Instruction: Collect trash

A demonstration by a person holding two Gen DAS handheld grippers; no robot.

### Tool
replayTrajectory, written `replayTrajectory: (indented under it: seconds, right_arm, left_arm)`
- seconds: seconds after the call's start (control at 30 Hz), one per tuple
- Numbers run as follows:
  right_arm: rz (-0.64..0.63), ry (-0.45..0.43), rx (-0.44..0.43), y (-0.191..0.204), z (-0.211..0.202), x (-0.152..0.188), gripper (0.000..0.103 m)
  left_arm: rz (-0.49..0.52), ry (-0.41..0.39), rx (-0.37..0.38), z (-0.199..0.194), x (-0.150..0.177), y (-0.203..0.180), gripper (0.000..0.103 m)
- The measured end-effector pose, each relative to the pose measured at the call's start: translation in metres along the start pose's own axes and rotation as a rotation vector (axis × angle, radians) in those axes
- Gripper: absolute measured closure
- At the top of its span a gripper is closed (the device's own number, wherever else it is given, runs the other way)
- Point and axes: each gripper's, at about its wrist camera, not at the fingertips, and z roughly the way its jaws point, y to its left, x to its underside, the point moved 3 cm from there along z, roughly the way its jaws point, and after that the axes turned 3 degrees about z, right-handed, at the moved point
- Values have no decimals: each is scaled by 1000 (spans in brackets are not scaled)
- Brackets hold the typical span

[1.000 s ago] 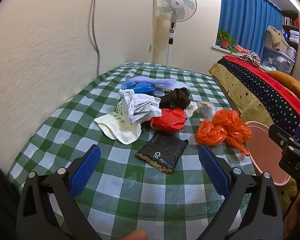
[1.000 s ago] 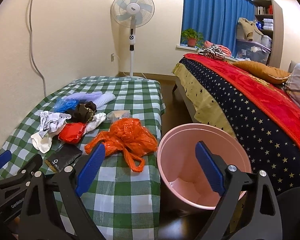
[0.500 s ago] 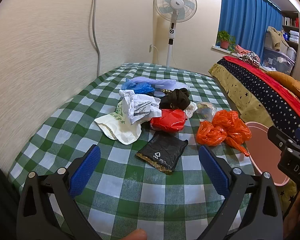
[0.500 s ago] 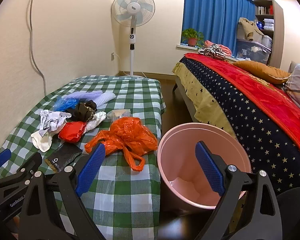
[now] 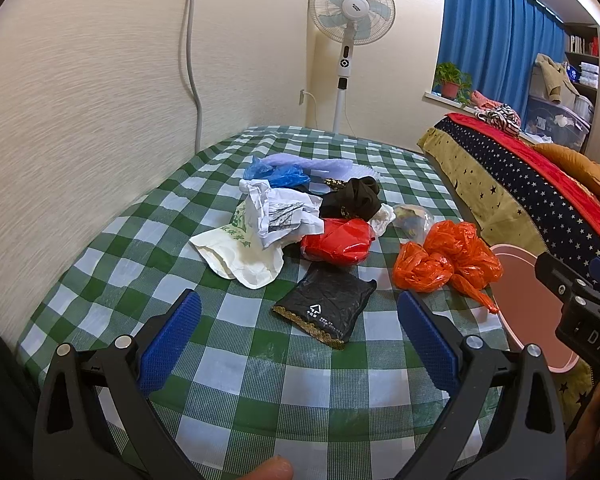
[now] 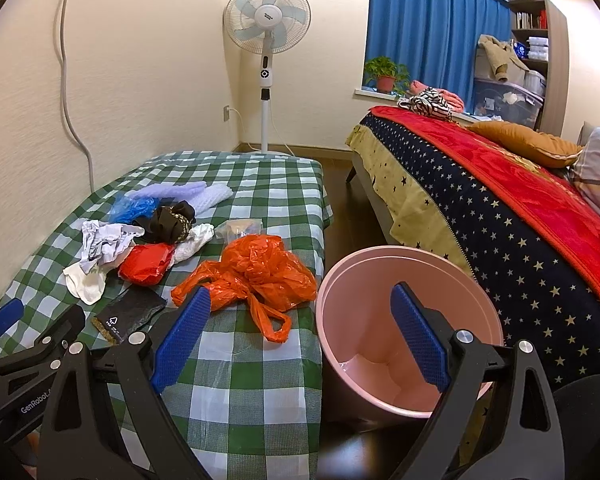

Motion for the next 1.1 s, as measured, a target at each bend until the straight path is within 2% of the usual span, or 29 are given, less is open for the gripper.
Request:
replayTrajectory:
  seconds: [0.23,0.47,0.7,0.83,1.1]
  right_arm:
    - [17,9,-14,2,2,-1,13]
    - [71,37,-43,-5,15,-4,28]
    - [121,35,-70,-8,41,-17,31]
    - [138,37,-102,-3,56,-25,38]
    - [134,63,-147,12,79,-25,42]
  left_arm:
    - [-3,1,-3,0,-1,2,8]
    - [-1,-6,7,2,-1,2,8]
    - [-16,-18,11,8,-9,6,8]
    - [-48,-32,0,12,-18,14,8]
    - [-125,-24,5,36,-34,33,27]
